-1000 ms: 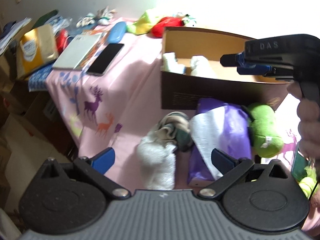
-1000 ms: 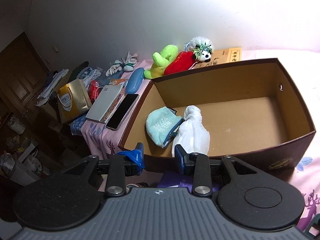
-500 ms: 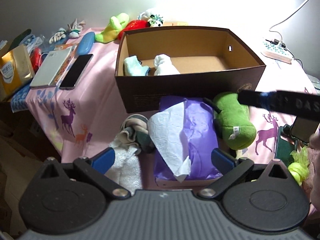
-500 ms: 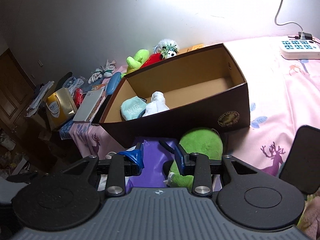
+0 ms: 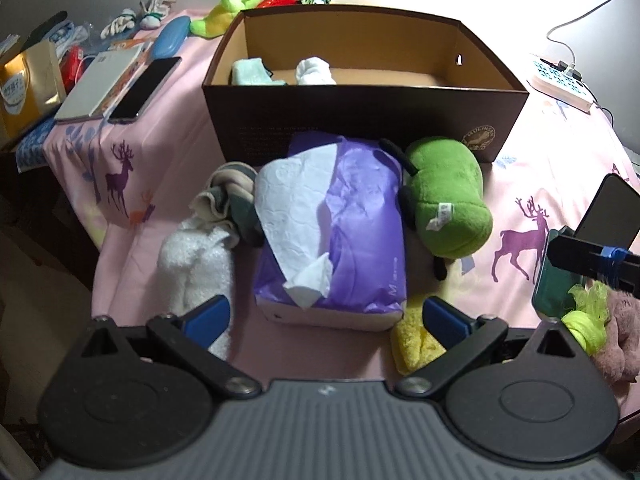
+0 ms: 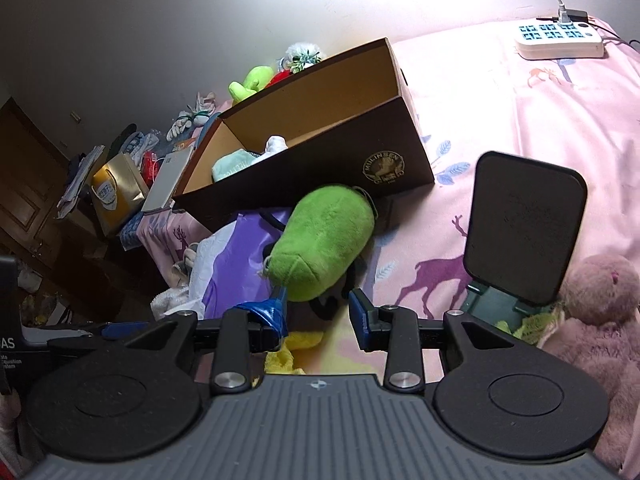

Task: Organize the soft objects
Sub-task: 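Reach to the white bubble-wrap bundle and grasp it with the left gripper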

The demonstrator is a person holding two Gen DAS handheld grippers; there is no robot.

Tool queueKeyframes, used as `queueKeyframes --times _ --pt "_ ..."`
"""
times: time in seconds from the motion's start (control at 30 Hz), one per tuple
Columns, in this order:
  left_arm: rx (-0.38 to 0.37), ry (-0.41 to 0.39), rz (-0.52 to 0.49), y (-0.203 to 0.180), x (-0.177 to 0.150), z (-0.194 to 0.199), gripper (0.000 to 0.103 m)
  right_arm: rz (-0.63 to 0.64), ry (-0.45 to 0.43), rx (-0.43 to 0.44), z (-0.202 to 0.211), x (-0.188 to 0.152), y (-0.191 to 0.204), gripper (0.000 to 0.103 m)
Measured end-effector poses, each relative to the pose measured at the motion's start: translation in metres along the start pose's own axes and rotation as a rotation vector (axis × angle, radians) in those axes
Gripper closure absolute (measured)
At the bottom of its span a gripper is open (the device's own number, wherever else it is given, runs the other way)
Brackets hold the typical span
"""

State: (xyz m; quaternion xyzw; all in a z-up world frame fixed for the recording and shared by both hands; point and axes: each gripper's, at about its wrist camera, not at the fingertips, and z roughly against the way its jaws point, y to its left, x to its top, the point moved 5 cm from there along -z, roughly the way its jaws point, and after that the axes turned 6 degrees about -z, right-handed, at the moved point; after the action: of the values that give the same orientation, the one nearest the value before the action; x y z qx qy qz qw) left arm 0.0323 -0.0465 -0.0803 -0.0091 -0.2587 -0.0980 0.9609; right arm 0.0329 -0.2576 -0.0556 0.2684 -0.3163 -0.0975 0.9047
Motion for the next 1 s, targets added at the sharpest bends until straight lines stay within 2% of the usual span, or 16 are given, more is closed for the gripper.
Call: queueKeyframes --times 0.23,0.4,0.57,0.8,1.0 --pt "0.012 -0.009 0.077 0.002 -0.017 0.009 0.001 0.016 0.067 0.029 0.008 -0.017 -0.013 0.085" --pt "0.064 0.004 0.151 0.017 -0.031 0.01 0.001 0.05 0.079 0.046 0.015 -0.024 -0.021 0.085" --pt "0.136 0.027 0.208 0.038 -0.041 0.013 0.001 0.024 0.103 0.065 0.016 -0.026 -0.03 0.085" --pt "0.248 -0.001 0.241 0.078 -0.038 0.014 0.001 0.015 0.132 0.076 0.011 -0.03 -0.027 0.085" --pt "0.249 -0.003 0.298 0.107 -0.032 -0.005 0.001 0.024 0.12 0.055 0.008 -0.021 -0.017 0.085"
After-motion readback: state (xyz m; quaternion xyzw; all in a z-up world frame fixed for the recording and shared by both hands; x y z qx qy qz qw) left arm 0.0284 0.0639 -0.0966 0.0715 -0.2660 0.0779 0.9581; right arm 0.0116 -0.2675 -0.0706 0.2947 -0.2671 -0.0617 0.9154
